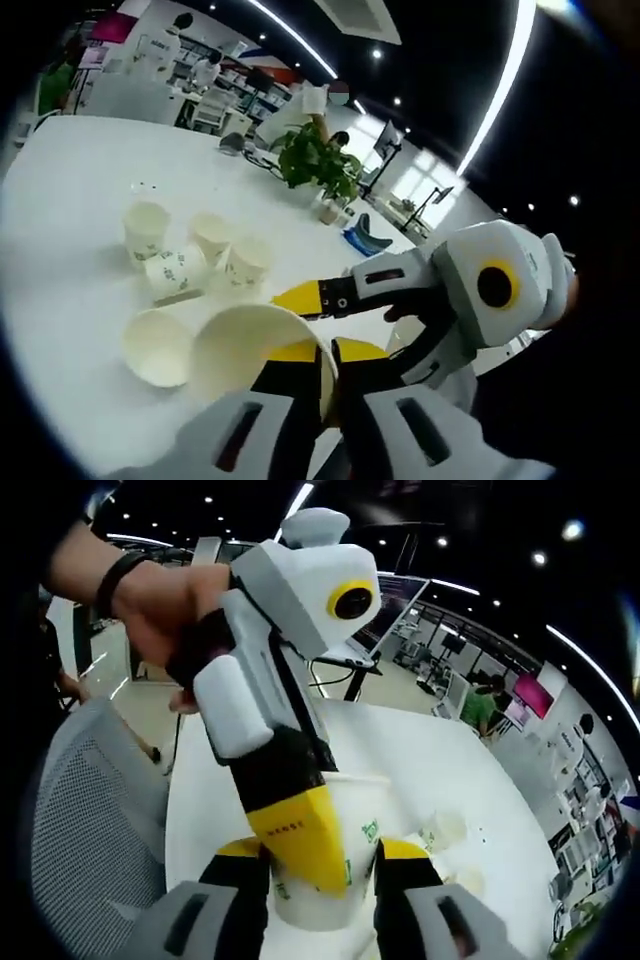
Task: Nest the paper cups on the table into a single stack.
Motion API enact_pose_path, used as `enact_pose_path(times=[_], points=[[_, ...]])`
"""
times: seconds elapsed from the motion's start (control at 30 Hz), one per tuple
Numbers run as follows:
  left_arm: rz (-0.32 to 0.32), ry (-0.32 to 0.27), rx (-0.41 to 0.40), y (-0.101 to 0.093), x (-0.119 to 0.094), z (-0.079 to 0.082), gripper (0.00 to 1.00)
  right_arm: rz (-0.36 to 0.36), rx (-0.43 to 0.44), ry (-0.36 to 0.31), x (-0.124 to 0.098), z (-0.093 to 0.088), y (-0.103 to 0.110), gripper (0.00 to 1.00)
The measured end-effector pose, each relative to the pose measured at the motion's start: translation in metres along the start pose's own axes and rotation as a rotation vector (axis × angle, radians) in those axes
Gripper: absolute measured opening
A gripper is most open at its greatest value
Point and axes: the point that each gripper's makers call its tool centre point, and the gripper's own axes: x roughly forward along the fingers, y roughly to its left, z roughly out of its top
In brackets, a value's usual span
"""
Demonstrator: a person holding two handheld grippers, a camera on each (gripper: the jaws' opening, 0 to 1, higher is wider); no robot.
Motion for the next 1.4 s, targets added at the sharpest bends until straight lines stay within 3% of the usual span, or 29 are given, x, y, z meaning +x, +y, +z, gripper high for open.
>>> enact_pose_path(times=[0.17, 0.5, 0.63, 1.03, 1.4], points=[[0.017, -0.005, 0.016, 0.002, 0.001, 0.0, 0.0, -0.003, 0.033, -0.007, 0.0, -0.001, -0.003, 0.43], [0.049, -0.003, 0.064, 0.002, -0.002, 0.003, 0.0, -0.015, 0.13, 0.009, 0.001, -0.019, -0.009, 0.61], [0.075, 0.022, 0.099, 0.008, -0.004, 0.001, 0.0, -0.064, 0.105, 0.061, -0.004, -0.031, -0.015, 0.62], [0.104, 0.029, 0.139, 0.008, -0.005, 0.008, 0.0, -0.094, 0.152, 0.075, -0.012, -0.045, -0.02, 0.64], [0.183, 0.112, 0.253, 0.024, -0.007, 0.003, 0.0, -0.11, 0.212, 0.103, -0.021, -0.064, -0.015, 0.63]])
